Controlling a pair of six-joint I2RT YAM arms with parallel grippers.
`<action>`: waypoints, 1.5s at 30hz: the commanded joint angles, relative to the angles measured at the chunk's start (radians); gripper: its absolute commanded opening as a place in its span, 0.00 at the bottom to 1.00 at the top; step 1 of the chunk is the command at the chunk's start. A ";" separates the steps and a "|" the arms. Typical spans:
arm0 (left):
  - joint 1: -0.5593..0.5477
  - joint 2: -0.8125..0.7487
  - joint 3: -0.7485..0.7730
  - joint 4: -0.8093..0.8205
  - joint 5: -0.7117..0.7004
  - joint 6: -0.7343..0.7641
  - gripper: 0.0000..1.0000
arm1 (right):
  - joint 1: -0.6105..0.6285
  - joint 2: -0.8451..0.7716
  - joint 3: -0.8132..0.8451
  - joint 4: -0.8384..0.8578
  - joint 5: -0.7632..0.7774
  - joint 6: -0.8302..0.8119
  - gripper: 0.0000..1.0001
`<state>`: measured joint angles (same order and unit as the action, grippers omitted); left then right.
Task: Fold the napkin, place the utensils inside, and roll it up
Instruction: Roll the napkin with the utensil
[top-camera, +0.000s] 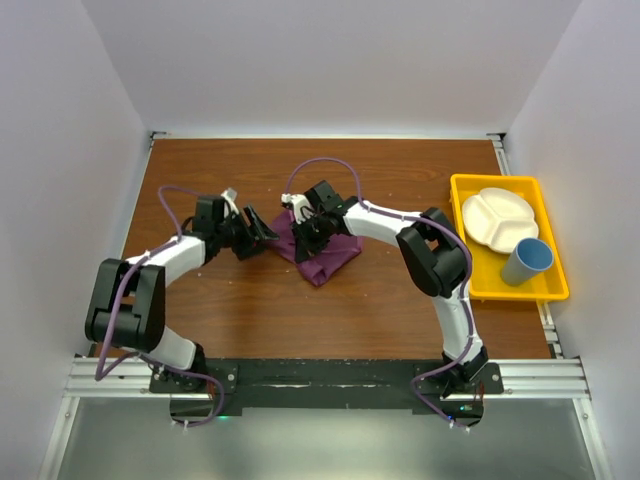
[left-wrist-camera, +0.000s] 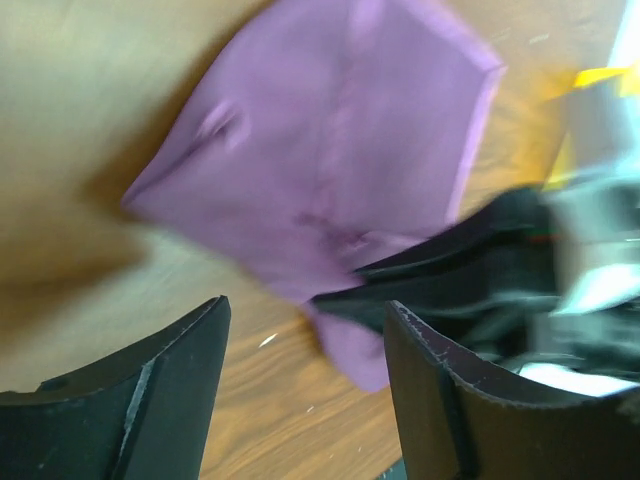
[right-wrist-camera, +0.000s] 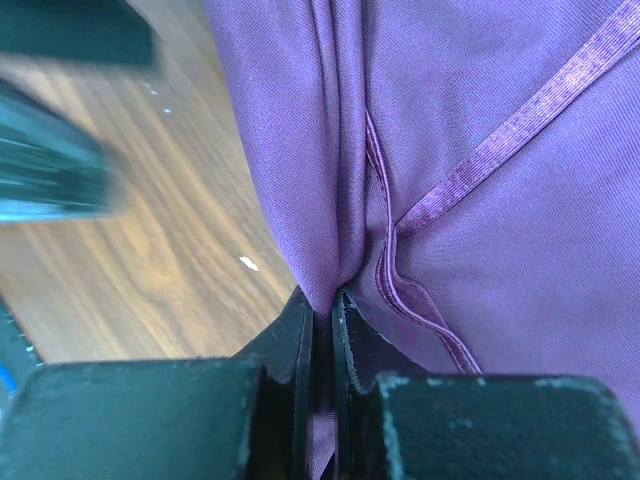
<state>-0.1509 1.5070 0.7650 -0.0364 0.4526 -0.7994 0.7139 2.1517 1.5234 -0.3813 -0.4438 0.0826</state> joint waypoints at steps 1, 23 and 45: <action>-0.001 0.012 -0.098 0.174 0.009 -0.118 0.69 | 0.001 0.097 -0.055 -0.083 -0.004 0.005 0.00; 0.039 0.229 -0.176 0.460 -0.081 -0.021 0.67 | -0.007 0.109 -0.042 -0.103 -0.013 -0.004 0.00; -0.001 0.203 -0.063 0.127 -0.193 0.042 0.00 | 0.038 -0.031 0.076 -0.304 0.226 -0.006 0.55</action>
<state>-0.1295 1.7313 0.6754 0.3355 0.3813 -0.8139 0.7261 2.1593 1.5791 -0.4778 -0.4725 0.1112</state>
